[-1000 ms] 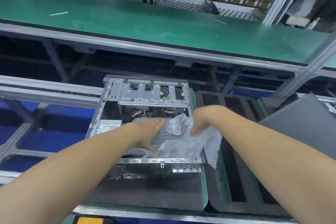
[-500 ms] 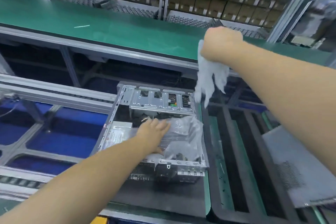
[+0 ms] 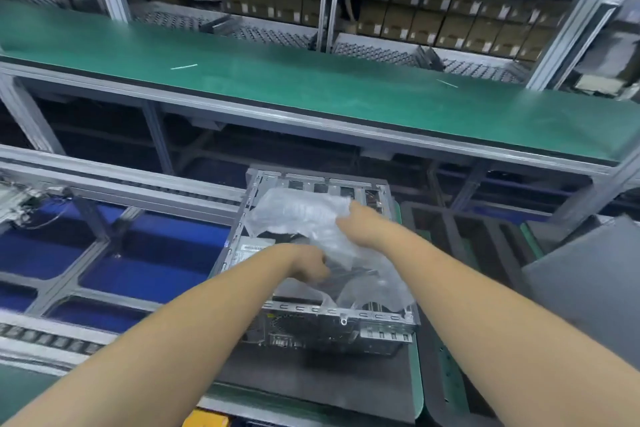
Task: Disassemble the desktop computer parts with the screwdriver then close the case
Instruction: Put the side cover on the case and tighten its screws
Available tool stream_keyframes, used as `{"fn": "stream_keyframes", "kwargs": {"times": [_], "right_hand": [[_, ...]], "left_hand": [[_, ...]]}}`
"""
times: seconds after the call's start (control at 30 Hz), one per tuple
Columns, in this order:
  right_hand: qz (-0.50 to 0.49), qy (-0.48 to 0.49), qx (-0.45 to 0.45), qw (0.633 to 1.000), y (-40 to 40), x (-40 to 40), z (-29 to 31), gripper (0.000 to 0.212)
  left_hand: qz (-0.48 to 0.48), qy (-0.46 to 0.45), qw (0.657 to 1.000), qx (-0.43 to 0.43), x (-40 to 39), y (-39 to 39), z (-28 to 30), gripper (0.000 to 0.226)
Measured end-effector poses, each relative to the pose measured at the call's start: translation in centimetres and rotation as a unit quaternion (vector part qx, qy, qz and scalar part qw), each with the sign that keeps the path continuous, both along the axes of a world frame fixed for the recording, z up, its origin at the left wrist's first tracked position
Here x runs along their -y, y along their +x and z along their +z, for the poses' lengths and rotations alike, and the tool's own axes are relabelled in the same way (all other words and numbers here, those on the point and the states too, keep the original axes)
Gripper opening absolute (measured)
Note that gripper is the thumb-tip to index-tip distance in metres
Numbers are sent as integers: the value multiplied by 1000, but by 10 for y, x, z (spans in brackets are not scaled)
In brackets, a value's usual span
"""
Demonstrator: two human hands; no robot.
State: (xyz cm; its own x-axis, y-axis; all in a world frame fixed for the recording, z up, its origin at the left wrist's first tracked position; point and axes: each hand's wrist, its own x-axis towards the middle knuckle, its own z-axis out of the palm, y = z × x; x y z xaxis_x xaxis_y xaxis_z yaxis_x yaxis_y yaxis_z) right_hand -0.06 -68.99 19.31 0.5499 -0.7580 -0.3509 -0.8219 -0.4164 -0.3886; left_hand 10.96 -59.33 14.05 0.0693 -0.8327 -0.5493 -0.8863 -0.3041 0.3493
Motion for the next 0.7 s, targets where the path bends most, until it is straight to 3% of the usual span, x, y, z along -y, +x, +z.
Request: {"fn": "stream_keyframes", "kwargs": {"times": [0.1, 0.17, 0.3, 0.37, 0.53, 0.7], "right_hand": [[37, 18, -67, 997, -5, -5, -34, 41], [76, 48, -108, 990, -4, -9, -50, 42], [129, 60, -164, 976, -6, -12, -71, 43], [153, 65, -172, 971, -3, -6, -74, 39], [168, 65, -156, 971, -4, 6, -85, 32], [190, 59, -126, 972, -4, 10, -96, 29]], "left_hand": [[-22, -59, 998, -5, -4, 2, 10, 17], [-39, -48, 997, 53, -9, 5, 27, 32], [-125, 118, 974, 150, -10, 5, 34, 89], [-161, 132, 965, 160, -5, 6, 30, 94], [-227, 41, 959, 165, 6, 24, 9, 59], [-247, -76, 934, 247, 7, 13, -35, 57]]}}
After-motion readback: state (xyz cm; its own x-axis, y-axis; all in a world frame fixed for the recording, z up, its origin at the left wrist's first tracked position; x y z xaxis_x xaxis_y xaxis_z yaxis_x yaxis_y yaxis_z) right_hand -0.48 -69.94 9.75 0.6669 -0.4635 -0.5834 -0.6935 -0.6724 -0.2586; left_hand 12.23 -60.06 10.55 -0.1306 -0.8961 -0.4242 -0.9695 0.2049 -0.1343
